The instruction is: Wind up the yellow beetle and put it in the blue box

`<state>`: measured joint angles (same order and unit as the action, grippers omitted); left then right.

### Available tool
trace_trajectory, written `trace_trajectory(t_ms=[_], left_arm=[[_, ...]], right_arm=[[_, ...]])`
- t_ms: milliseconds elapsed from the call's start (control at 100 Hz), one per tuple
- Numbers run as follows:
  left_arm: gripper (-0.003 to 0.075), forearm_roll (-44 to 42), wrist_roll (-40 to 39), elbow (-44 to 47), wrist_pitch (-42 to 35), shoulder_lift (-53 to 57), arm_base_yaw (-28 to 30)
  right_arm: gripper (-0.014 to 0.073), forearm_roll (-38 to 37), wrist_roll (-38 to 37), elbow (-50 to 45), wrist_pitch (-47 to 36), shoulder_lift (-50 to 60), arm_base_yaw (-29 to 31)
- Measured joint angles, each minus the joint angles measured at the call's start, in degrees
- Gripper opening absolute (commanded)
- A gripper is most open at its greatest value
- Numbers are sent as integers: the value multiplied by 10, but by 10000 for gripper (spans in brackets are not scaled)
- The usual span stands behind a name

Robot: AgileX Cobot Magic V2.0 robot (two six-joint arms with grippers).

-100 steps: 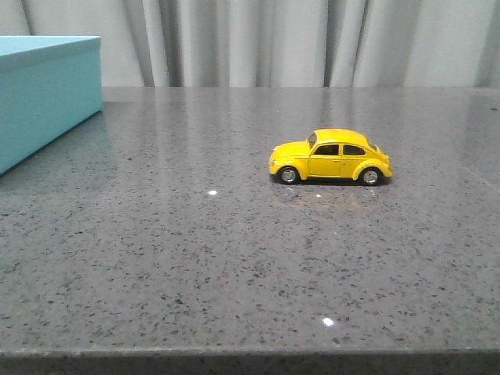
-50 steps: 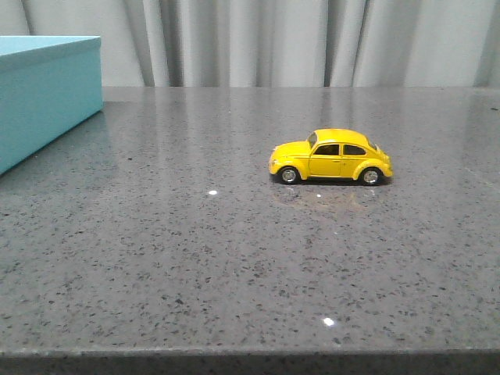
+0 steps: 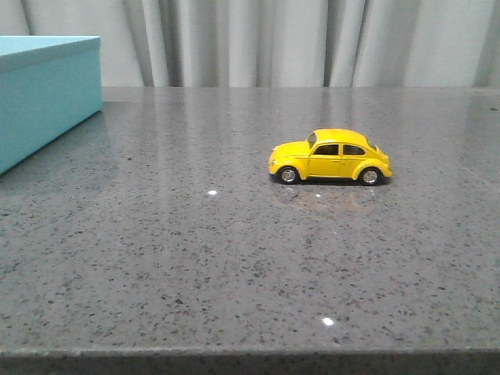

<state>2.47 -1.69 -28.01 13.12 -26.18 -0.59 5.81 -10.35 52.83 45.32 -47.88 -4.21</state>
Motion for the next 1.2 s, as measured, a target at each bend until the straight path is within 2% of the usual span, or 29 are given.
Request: trace_trajectory(t_ms=[140,290,570,790,980,1200], left_arm=[[368,0,0,0,1,0,0],[368,0,0,0,1,0,0],[368,0,0,0,1,0,0],[368,0,0,0,1,0,0],[368,0,0,0,1,0,0],[368,0,0,0,1,0,0]], right_arm=[[513,7,-1,43,42,-71,-35],[514,8,-13,82,63,-133,-81],[510,10,-63,162,123,-273,-165],[510,-1,-126,221,133,-365,-218],[510,-9,-161,275,143,-421,-244],[510,-16,-189,321,164,-467,-246]])
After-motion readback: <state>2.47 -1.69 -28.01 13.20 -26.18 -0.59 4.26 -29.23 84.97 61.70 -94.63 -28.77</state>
